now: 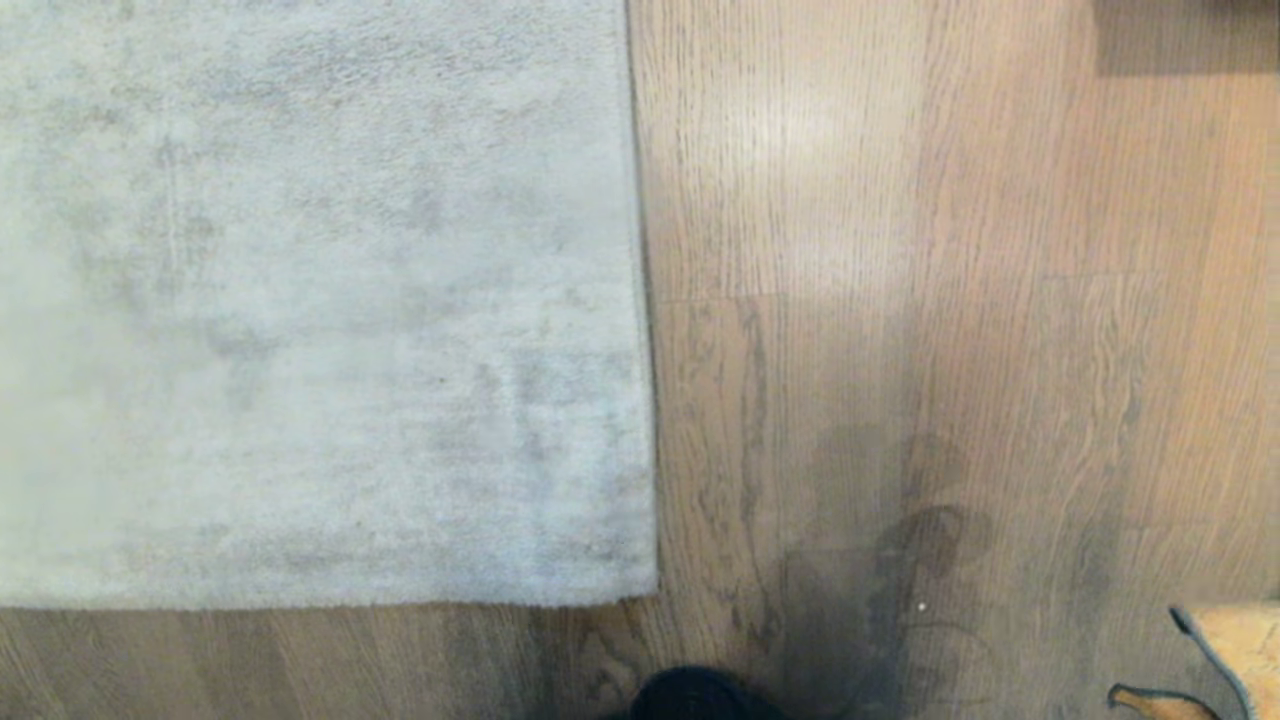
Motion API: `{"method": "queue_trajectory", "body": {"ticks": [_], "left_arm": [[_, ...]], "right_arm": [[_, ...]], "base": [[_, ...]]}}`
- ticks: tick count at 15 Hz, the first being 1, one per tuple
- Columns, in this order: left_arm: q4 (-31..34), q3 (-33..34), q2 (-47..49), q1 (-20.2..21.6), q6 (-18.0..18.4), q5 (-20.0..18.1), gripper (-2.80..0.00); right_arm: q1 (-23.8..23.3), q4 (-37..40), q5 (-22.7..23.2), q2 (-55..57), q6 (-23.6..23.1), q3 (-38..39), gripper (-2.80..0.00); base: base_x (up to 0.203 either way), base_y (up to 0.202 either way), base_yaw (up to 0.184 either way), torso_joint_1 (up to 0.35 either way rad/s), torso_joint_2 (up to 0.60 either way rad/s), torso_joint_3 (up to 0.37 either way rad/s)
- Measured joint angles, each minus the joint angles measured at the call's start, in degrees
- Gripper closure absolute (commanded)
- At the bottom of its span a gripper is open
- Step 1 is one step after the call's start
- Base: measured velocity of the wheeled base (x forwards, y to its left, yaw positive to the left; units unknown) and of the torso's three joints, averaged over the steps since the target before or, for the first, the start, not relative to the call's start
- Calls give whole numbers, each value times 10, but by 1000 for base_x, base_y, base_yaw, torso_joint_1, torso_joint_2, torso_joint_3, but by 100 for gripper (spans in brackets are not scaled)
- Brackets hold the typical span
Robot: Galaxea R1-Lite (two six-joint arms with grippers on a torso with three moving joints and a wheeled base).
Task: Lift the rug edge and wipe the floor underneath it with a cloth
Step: Put down the rag
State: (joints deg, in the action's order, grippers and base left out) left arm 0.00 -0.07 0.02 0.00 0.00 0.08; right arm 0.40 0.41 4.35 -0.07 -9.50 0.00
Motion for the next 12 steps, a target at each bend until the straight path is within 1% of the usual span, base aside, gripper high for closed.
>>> {"method": "queue_trajectory", "body": {"ticks": [12], "left_arm": [[0,0,0,0,0,0,0]], "right_arm": [[0,0,0,0,0,0,0]], "base": [[0,-193,1,3,3,2]]}}
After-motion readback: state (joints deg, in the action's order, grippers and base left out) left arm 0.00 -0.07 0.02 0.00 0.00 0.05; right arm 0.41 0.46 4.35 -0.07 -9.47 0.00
